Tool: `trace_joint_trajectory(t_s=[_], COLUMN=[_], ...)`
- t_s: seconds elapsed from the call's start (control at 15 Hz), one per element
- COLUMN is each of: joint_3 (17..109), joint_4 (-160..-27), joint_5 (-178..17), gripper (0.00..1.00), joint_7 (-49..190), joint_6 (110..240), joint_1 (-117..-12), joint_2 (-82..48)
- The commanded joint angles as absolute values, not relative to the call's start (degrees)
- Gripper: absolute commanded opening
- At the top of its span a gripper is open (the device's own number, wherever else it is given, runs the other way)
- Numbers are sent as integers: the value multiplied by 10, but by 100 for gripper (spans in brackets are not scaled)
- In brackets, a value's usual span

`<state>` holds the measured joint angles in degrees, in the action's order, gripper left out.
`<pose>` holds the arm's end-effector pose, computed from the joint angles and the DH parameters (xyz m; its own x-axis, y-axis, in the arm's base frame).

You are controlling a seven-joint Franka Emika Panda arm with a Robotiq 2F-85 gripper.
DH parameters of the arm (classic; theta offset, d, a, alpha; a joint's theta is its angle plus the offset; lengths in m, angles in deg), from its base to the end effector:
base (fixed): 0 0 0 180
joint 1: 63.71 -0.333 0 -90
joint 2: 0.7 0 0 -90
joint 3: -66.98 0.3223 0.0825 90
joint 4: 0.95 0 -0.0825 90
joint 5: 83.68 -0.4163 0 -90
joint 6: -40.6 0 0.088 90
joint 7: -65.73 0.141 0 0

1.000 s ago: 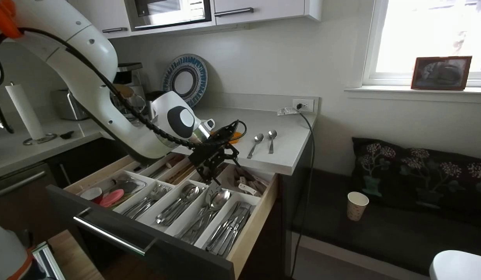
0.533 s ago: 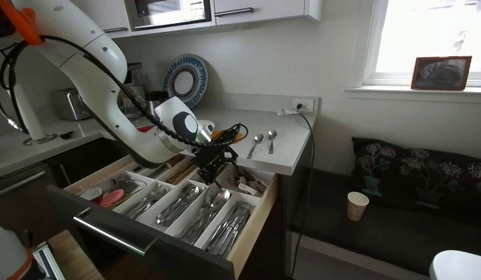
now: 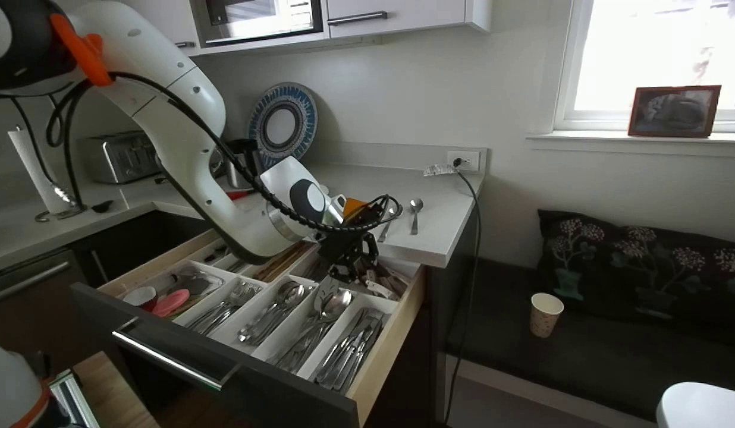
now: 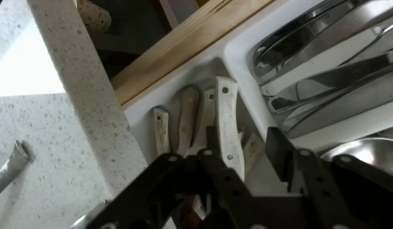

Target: Remove a knife from the kitchen drawer

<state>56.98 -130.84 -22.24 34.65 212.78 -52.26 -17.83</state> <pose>0.5604 -0.1584 0.2025 0.3753 0.9104 -0.1742 0.8374 -0.2525 0.4847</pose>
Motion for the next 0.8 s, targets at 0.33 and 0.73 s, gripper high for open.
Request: trace_joint_trajectory(t_s=[0.33,0.73], joint_3=[549,550], joint_4=[-1241,-1220], joint_5=[-193,-197], gripper=[52,41], joint_7=[366,364], joint_6=[2150,2152], joint_1=[-529,-532], joint_2=[-253,-283])
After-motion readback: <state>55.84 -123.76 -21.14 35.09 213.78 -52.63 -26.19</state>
